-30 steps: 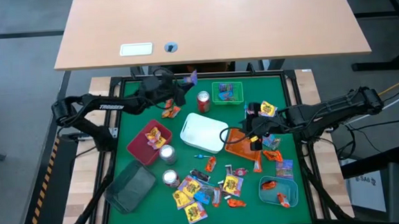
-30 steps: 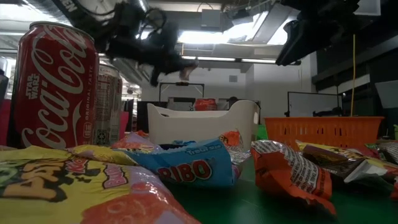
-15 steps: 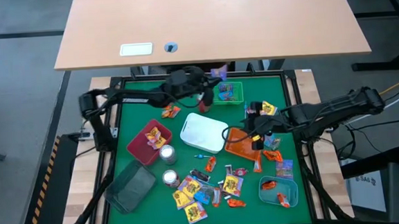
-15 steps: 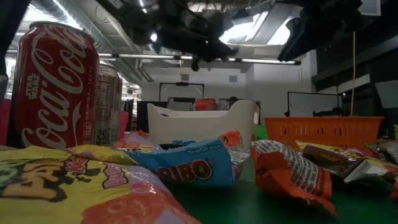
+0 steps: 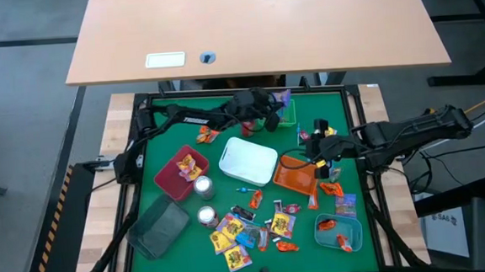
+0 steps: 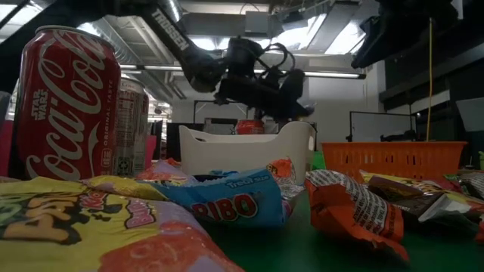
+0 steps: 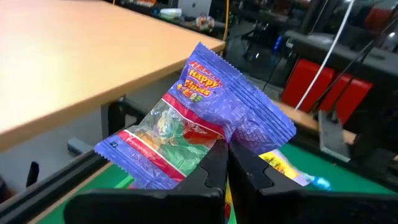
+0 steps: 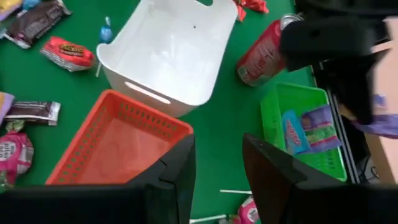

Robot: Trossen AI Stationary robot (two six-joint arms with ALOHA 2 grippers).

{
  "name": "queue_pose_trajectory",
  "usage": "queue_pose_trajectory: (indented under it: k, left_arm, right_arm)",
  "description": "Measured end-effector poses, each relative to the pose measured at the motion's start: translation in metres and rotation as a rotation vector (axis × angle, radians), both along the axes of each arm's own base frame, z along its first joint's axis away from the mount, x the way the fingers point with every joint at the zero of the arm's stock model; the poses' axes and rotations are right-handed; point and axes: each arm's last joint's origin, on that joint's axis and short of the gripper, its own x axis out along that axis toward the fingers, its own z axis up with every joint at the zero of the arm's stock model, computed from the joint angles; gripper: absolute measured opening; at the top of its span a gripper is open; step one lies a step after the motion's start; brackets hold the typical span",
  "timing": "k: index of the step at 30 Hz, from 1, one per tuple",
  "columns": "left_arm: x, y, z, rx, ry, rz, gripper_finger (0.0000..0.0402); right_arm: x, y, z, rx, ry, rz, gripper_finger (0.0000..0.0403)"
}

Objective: Sort candy
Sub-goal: Put the violet candy into the green bin, then put the yellow candy into the red bin

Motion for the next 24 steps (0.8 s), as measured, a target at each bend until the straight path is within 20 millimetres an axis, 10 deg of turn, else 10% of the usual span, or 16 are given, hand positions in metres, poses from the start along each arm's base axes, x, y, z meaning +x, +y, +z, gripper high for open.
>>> queue_pose_trajectory:
  k: [11,24]
  left_arm:
    - [-0.001,0.000,-0.007,0.009,0.067,-0.003,0.0058]
    - [0.000,-0.001,-0.008,0.009,0.070,-0.006,0.0102]
  right_arm:
    - [-0.007,-0.017,-0.003,-0.039,0.047,-0.190,0.0131]
    - [-0.021,-0.087,-0.013,0.106,0.128,-0.534,0.0131]
